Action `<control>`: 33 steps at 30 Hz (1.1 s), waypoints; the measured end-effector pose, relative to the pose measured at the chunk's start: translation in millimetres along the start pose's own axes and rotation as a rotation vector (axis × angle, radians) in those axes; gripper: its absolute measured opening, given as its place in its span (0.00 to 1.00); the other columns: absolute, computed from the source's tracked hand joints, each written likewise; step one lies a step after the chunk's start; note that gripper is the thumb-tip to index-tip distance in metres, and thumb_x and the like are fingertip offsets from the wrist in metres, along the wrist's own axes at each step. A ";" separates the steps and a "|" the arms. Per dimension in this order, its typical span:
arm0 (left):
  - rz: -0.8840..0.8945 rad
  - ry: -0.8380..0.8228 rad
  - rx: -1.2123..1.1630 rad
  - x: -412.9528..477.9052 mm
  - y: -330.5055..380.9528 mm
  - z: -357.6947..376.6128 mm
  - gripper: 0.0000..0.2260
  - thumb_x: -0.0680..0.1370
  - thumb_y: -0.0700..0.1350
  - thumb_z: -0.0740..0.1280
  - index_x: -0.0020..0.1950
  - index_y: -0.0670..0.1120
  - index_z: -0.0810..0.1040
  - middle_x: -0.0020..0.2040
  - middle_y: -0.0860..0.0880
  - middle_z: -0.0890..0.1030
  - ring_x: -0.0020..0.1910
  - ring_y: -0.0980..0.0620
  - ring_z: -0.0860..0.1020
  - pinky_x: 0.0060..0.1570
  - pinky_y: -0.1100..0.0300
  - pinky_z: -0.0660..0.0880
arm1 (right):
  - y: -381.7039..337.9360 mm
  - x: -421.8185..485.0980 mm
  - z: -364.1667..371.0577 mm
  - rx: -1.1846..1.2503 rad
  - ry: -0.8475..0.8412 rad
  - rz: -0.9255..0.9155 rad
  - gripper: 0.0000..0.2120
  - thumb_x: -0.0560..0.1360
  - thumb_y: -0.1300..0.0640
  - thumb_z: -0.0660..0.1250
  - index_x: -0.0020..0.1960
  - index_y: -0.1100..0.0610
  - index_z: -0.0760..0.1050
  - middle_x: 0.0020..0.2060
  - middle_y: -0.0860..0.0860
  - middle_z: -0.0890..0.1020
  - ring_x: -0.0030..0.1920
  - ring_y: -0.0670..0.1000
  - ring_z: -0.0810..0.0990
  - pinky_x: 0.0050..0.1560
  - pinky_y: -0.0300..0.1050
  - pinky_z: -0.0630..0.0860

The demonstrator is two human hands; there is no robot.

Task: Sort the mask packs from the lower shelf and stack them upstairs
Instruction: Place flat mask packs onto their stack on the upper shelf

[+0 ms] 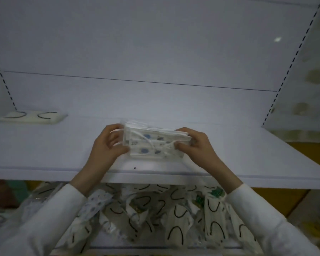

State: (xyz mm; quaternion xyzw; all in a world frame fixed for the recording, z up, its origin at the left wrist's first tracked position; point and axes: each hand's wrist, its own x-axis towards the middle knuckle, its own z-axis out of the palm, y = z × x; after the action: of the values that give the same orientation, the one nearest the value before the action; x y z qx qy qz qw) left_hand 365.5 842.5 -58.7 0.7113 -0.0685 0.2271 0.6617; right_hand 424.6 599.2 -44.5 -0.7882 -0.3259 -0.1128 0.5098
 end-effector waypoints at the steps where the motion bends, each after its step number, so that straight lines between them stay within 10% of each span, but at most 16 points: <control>1: -0.007 0.071 0.037 3.7 -4.6 3.4 0.20 0.69 0.26 0.69 0.48 0.50 0.74 0.44 0.51 0.79 0.41 0.61 0.79 0.40 0.73 0.74 | 6.0 6.3 7.7 -0.008 -0.003 0.005 0.15 0.72 0.68 0.70 0.49 0.48 0.78 0.42 0.42 0.82 0.43 0.43 0.81 0.45 0.42 0.78; 7: -0.187 0.044 0.241 14.3 -45.9 -5.3 0.08 0.76 0.35 0.65 0.50 0.48 0.73 0.46 0.48 0.79 0.44 0.50 0.77 0.40 0.64 0.71 | 31.4 15.1 49.6 0.111 0.036 0.270 0.23 0.70 0.67 0.72 0.61 0.53 0.71 0.52 0.45 0.78 0.51 0.45 0.78 0.49 0.34 0.76; 12: -0.166 0.011 0.254 16.3 -44.3 -4.3 0.07 0.78 0.35 0.61 0.55 0.44 0.71 0.47 0.53 0.76 0.45 0.58 0.74 0.41 0.70 0.69 | 34.0 13.9 58.8 0.330 0.215 0.431 0.17 0.70 0.71 0.69 0.53 0.55 0.71 0.47 0.51 0.79 0.47 0.49 0.78 0.43 0.36 0.75; 23: -0.146 0.071 0.629 19.1 -48.5 -9.8 0.05 0.77 0.38 0.63 0.40 0.42 0.74 0.38 0.45 0.78 0.36 0.51 0.73 0.34 0.69 0.66 | 48.1 10.3 35.3 -0.182 0.063 0.351 0.05 0.76 0.61 0.61 0.44 0.59 0.75 0.38 0.57 0.79 0.39 0.56 0.76 0.43 0.52 0.75; 33: -0.226 0.228 0.634 66.2 -43.2 -96.6 0.06 0.74 0.39 0.69 0.48 0.44 0.74 0.36 0.46 0.81 0.36 0.54 0.78 0.34 0.66 0.69 | 37.3 107.2 100.2 -0.147 -0.085 0.457 0.12 0.73 0.65 0.68 0.56 0.60 0.72 0.44 0.58 0.84 0.35 0.49 0.79 0.38 0.40 0.76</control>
State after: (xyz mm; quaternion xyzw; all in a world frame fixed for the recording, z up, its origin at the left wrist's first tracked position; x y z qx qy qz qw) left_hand 418.9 954.9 -68.6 0.8545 0.1589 0.2404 0.4322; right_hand 514.3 719.9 -62.7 -0.8804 -0.1513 0.0154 0.4492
